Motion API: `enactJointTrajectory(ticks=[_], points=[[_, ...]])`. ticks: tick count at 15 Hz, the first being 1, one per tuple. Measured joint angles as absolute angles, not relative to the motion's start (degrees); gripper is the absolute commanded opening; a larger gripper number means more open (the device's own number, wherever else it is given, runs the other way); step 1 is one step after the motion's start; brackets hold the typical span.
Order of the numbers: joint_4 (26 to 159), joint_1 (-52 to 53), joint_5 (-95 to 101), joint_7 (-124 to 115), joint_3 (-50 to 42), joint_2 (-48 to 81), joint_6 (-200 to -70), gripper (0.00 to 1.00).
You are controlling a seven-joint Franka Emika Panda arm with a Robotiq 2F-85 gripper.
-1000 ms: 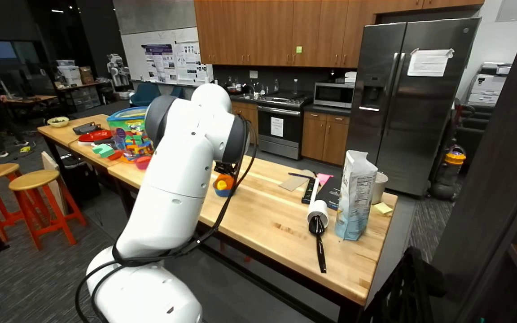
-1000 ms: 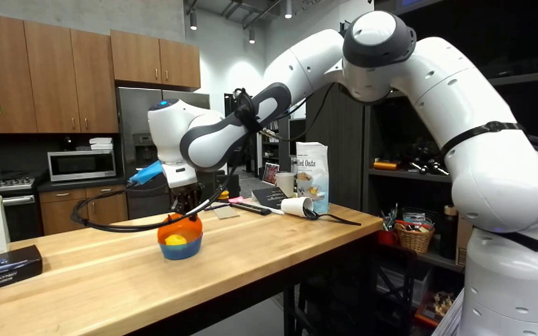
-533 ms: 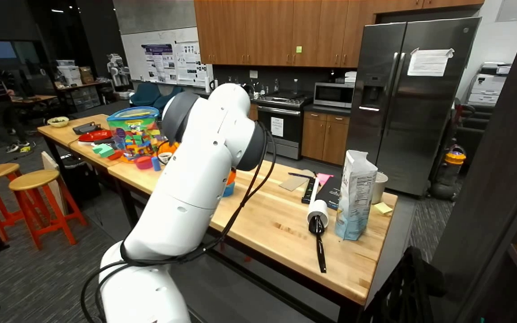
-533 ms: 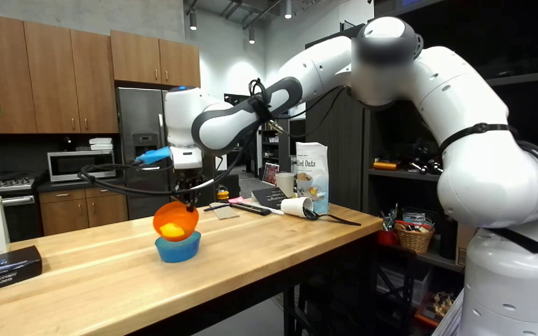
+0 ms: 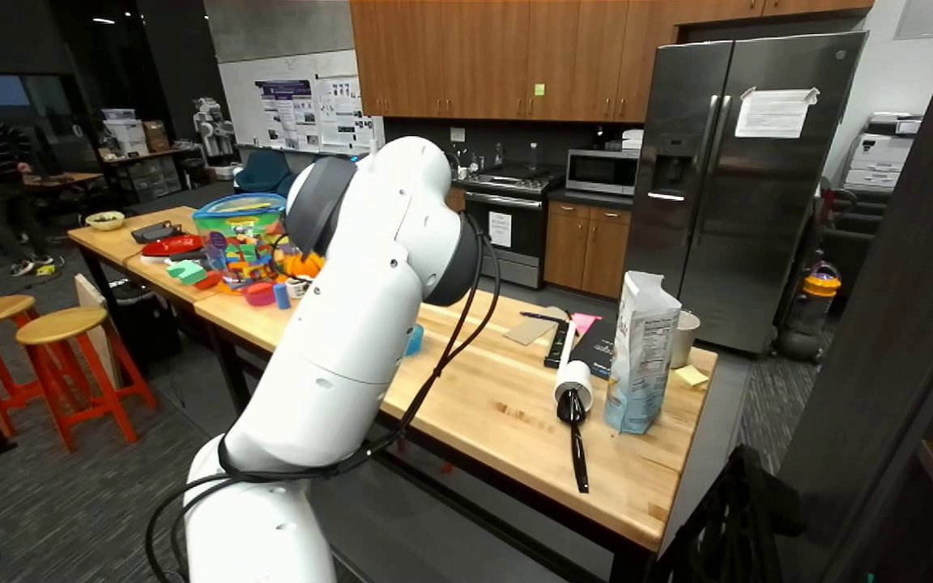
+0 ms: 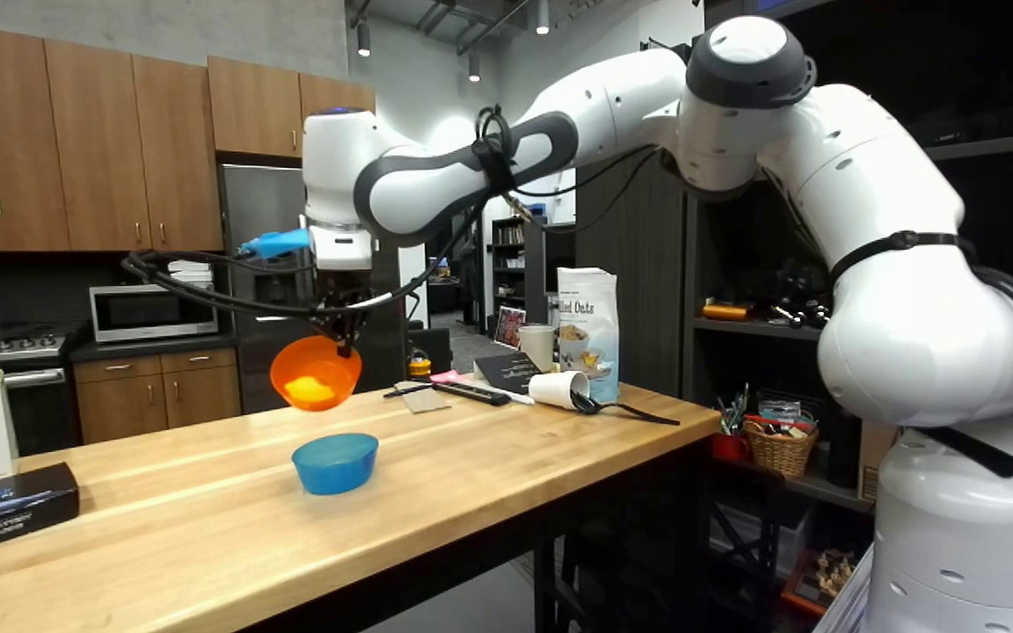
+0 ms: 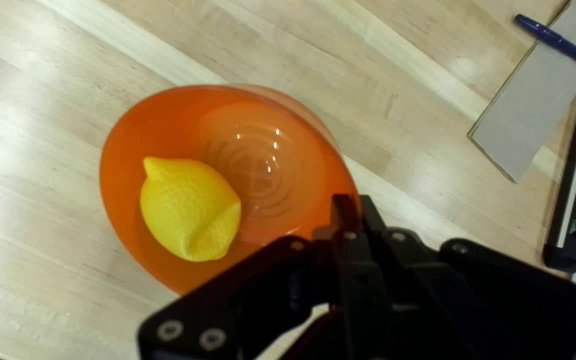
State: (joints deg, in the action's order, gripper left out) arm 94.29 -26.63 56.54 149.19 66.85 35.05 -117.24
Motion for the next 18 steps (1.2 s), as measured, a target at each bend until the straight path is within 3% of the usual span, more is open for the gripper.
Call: enactJointTrajectory(ticks=[5, 11, 18], points=[[94.84, -25.02, 60.38, 149.19, 68.07, 32.77, -109.53, 0.01], [98.38, -18.58, 70.56, 148.5, 62.64, 33.21, -105.9, 0.01], [97.56, 3.67, 76.83, 148.16, 36.54, 28.93, -114.35, 0.01]])
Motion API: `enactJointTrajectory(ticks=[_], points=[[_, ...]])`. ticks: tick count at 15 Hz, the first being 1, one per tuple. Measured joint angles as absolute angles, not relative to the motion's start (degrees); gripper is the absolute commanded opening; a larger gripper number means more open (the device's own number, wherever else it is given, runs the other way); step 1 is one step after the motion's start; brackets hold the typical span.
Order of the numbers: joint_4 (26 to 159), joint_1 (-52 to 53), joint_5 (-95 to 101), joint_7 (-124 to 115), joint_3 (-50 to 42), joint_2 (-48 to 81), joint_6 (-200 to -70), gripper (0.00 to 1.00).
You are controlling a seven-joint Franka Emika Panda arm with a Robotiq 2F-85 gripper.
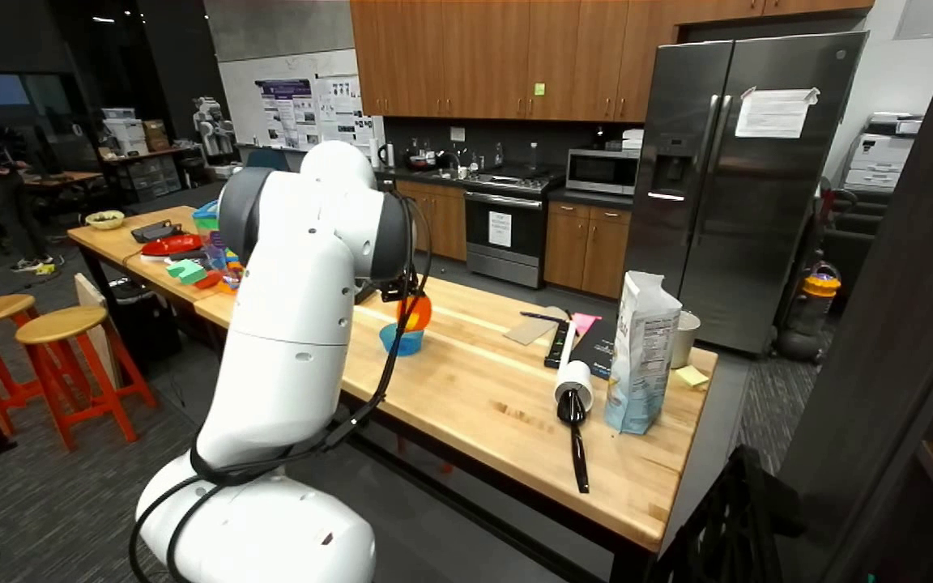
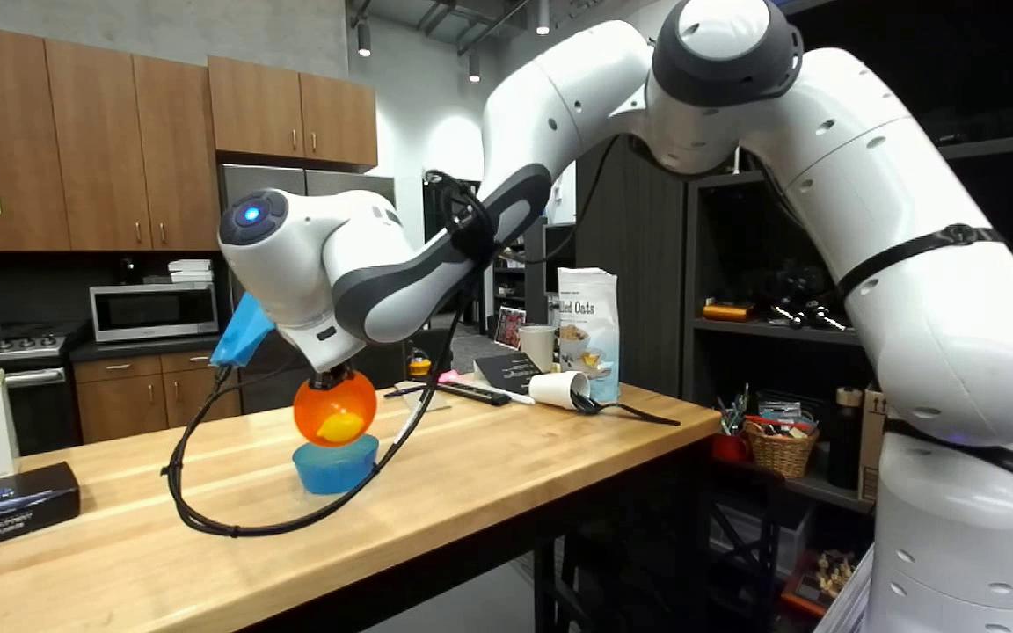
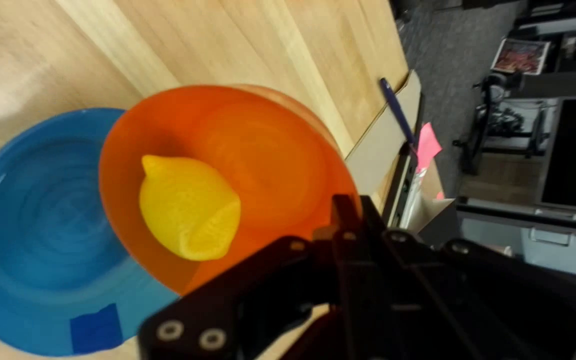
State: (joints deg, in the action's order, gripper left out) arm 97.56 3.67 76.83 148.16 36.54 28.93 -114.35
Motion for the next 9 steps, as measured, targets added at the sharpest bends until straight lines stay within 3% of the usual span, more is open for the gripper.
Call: enactJointTrajectory(ticks=[4, 9], points=[[95.95, 16.16, 83.59, 147.31, 26.4, 28.38, -114.03, 0.01], [94.36, 25.31, 88.01, 147.19, 21.11, 28.38, -107.5, 0.01]])
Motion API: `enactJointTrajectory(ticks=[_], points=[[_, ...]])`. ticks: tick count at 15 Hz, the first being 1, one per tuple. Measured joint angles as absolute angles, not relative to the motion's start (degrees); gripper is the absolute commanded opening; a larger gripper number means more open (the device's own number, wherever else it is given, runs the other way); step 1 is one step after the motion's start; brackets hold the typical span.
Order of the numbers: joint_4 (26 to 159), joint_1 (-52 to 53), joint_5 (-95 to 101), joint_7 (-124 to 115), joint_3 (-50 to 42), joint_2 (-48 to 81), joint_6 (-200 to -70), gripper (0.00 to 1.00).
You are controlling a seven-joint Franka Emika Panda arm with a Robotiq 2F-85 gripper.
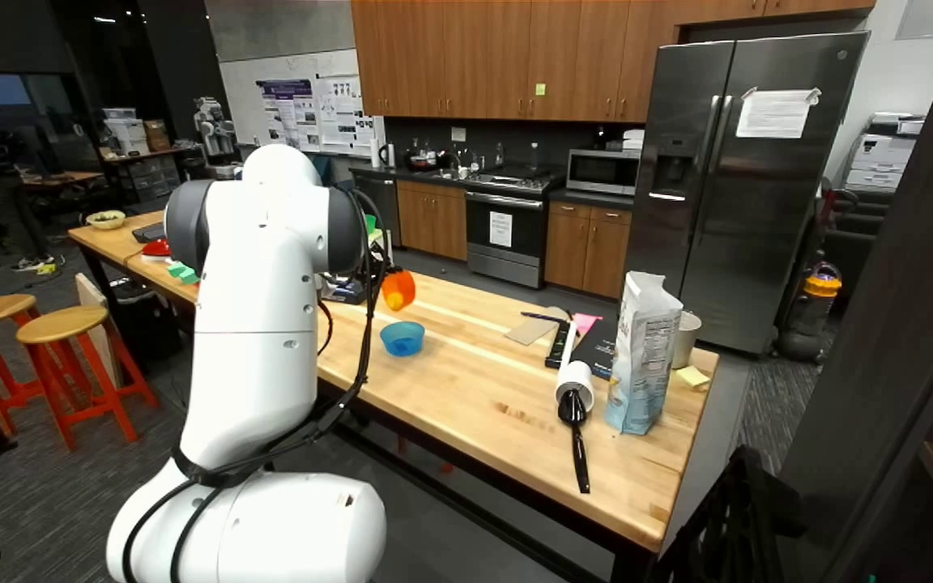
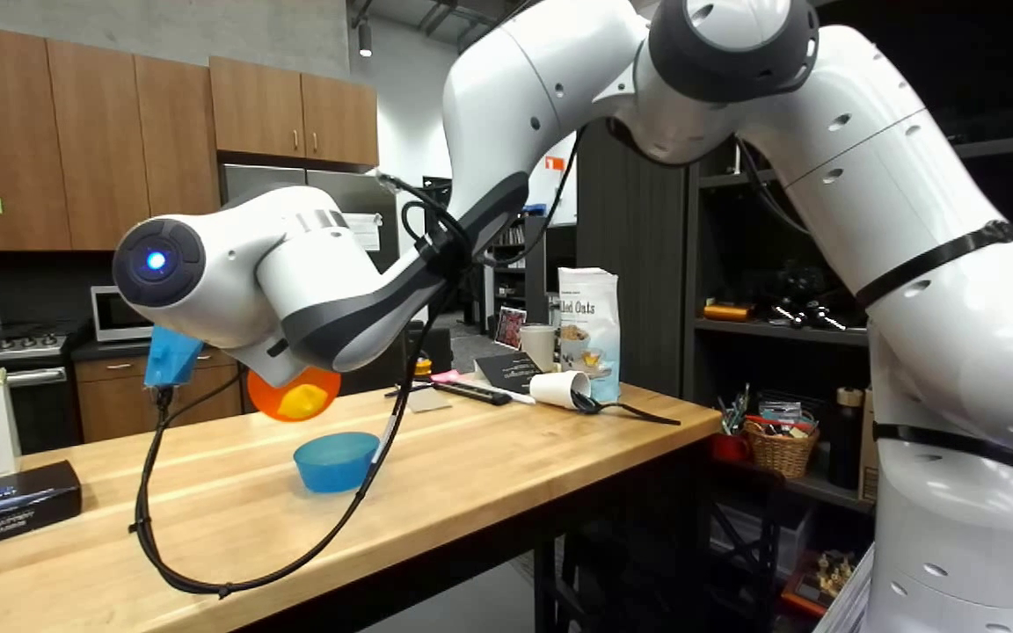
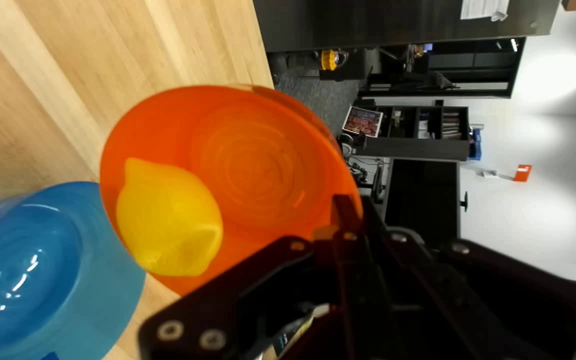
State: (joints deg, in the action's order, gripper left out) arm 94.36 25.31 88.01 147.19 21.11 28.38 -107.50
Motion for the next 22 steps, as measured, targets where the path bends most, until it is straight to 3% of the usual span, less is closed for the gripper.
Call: enactJointTrajectory(ticks=[10, 22], points=[[94.34, 27.57, 80.25, 148.87, 20.13, 29.23, -92.9, 0.01], [94.34, 25.76, 75.05, 148.84, 19.78, 30.57, -92.22, 0.01]])
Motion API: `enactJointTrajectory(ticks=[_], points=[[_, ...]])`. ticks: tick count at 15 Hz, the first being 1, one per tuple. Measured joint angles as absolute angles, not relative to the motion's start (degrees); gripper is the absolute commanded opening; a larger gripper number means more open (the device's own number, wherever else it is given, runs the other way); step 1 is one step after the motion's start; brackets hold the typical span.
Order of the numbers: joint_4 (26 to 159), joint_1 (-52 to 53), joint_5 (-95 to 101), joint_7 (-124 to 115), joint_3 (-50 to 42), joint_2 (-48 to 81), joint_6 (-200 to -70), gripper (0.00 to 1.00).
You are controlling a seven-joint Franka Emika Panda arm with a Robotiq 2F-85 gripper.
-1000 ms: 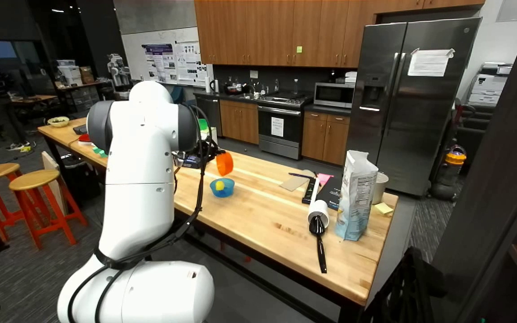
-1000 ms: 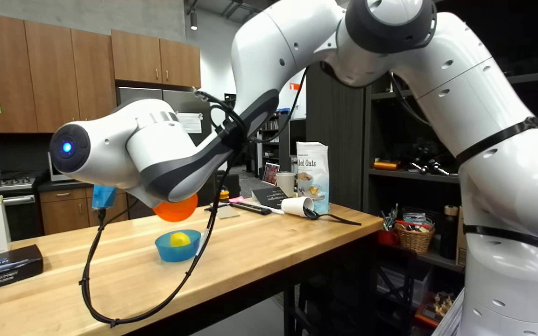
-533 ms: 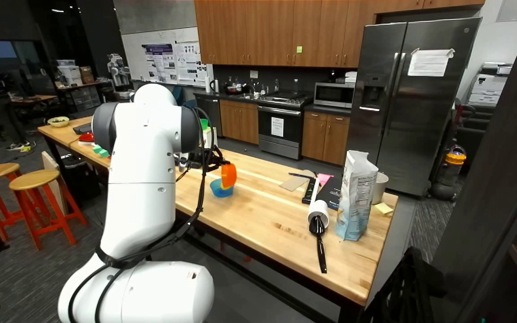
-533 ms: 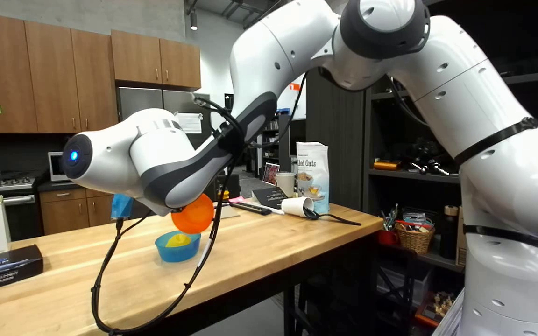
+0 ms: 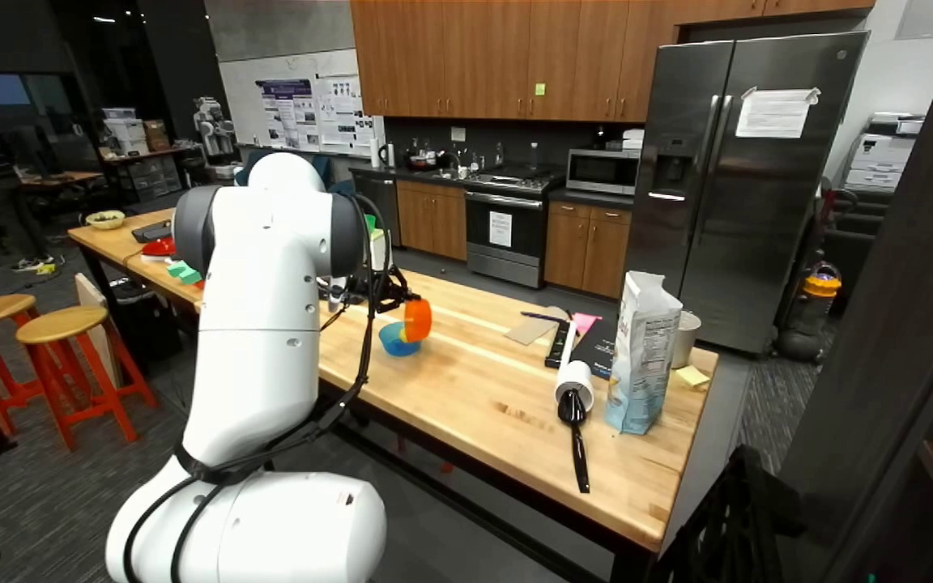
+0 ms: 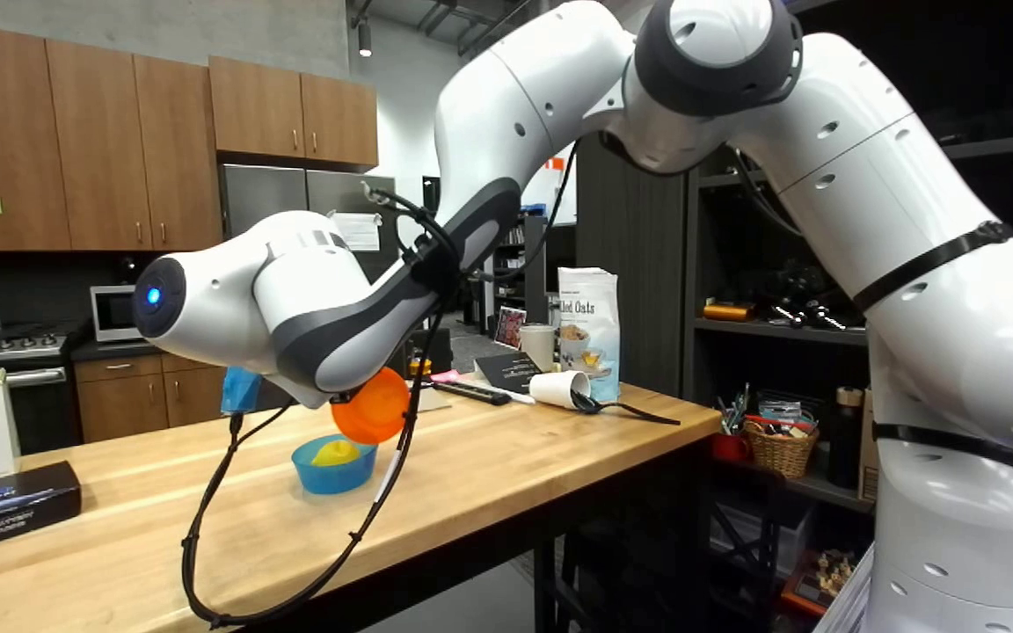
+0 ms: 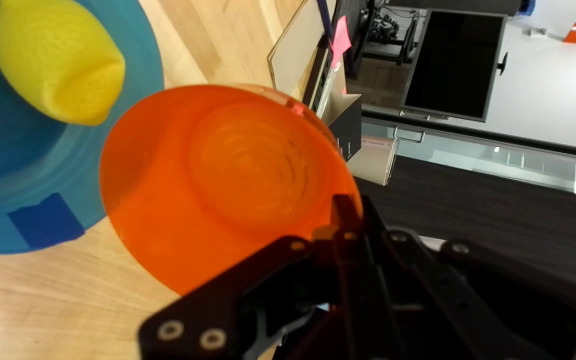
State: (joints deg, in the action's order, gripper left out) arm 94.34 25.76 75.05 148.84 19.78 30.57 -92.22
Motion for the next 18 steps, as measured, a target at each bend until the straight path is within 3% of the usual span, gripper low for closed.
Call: enactJointTrajectory(ticks=[7, 18], points=[[93.49, 27.0, 88.53, 147.55, 18.67, 32.04, -96.62, 0.01], [92.0, 24.88, 86.67, 148.99, 17.86, 35.77, -106.93, 0.01]])
